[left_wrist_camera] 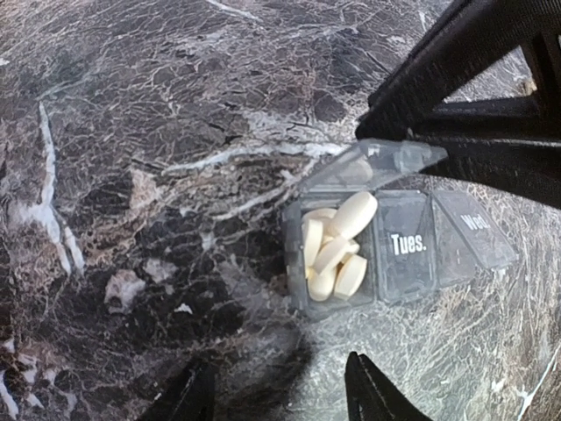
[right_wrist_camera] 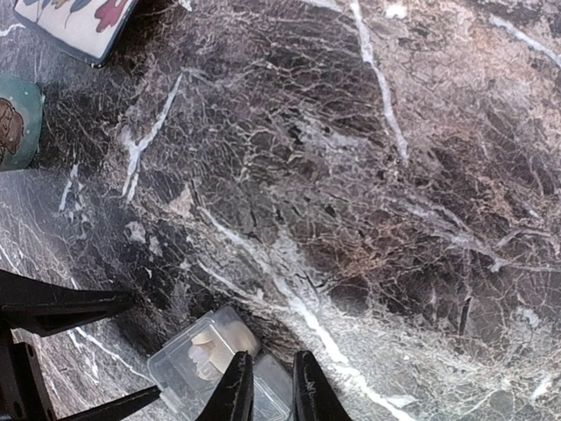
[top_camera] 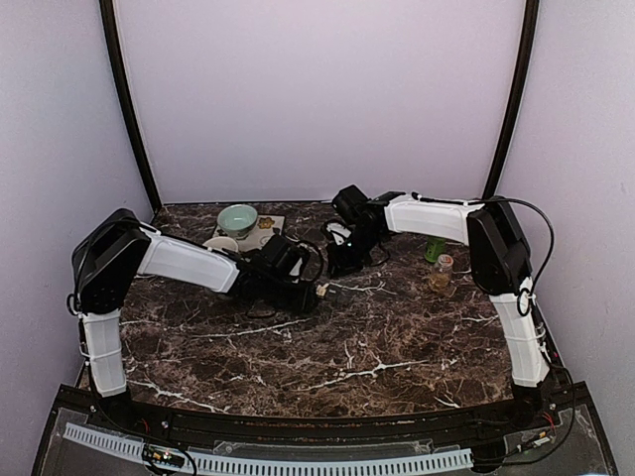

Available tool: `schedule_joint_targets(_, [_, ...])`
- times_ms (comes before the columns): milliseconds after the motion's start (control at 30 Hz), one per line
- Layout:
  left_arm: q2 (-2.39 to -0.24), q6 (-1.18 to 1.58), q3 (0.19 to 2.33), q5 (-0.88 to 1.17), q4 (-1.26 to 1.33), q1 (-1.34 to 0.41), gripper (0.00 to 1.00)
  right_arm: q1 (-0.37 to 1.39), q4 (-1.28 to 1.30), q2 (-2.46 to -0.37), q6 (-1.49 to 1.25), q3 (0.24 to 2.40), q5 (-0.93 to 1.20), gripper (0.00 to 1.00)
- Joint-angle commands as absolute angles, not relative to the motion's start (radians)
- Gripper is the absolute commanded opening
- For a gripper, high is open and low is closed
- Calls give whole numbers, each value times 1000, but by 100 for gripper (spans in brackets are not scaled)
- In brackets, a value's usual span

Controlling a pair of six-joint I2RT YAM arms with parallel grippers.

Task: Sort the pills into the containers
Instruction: Pick up the pill container from the center of the board.

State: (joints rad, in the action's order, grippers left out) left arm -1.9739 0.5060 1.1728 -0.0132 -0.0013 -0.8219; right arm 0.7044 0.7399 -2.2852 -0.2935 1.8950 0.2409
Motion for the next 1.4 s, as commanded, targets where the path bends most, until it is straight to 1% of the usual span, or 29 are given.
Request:
schedule_joint_targets(0, [-1994,512,1207,-54,-63,-815,55,715,720,-2242,-282,1875,261,18])
schedule_joint_targets(233, [-2016,517,1232,-63,-87,-815,55,718,718,-2231,-275,1866,276,19])
schedule_joint_targets(533, [-2020,518,1238,-62,-124,-815,55,718,706,-2234,-277,1877,257,24])
schedule_joint_targets(933, [-1929,548,1134,-73,-70,-815,54,697,730,-2251,-270,1928,195,24])
schedule_joint_targets(1200, [-1931,559,1122,-48,-58,-815,54,684,768,-2297,-254,2001,196,24])
schedule_joint_targets(1367, [-1945,575,1127,-40,-57,-817,54,681,769,-2293,-247,1946,134,24])
